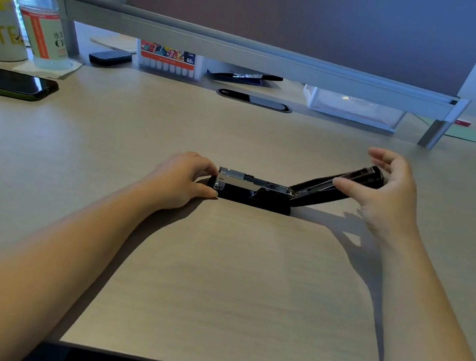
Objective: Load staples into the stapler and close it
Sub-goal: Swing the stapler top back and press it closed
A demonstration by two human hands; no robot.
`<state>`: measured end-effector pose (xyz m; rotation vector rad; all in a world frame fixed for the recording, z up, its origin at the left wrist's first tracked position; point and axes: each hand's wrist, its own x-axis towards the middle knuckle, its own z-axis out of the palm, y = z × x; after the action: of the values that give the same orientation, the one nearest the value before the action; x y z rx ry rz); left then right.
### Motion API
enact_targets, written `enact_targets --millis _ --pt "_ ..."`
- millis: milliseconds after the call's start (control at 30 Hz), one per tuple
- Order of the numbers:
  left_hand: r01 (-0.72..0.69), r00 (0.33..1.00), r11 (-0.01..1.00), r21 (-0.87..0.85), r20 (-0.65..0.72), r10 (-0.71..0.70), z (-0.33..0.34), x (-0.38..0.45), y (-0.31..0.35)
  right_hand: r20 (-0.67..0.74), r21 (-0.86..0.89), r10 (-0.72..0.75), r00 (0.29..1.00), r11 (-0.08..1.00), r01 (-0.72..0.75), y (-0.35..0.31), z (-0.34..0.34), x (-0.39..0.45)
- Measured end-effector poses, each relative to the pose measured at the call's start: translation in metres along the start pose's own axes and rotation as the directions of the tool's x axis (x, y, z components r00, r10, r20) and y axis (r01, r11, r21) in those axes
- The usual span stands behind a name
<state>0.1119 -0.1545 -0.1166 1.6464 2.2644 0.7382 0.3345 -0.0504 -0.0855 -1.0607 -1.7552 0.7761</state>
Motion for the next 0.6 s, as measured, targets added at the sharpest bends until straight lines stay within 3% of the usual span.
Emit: enact_targets --millis 100,200,433,600 --pt "-0.007 1.000 1.000 0.001 0.001 0.007 0.002 0.001 0.002 0.016 0.379 0.048 0.999 0.924 -0.050 -0.002 0.011 0.002" --pt "-0.018 1.000 1.000 0.008 0.007 0.018 0.004 0.002 0.003 0.043 0.502 0.054 0.998 0.862 -0.068 -0.005 0.024 0.004" --pt "-0.043 0.999 0.999 0.017 0.012 0.043 0.007 0.006 0.005 0.252 0.344 -0.096 0.963 0.939 0.004 -0.010 0.055 -0.003" --pt "-0.041 0.999 0.998 0.039 0.011 0.040 0.009 0.008 0.003 0.289 0.171 -0.097 0.952 0.984 0.048 -0.014 0.065 -0.003"
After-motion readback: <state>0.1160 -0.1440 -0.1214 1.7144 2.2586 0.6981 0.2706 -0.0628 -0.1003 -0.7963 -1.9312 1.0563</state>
